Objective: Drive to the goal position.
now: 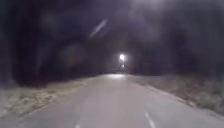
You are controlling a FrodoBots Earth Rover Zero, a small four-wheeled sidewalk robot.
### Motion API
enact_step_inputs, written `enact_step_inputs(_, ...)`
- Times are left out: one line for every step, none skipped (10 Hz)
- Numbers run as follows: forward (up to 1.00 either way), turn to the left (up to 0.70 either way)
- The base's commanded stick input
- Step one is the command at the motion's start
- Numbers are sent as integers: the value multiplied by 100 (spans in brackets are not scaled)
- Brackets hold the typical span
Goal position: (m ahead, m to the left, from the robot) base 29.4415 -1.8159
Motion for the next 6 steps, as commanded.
enact_step_inputs(85,0)
enact_step_inputs(85,0)
enact_step_inputs(85,0)
enact_step_inputs(85,0)
enact_step_inputs(85,0)
enact_step_inputs(85,0)
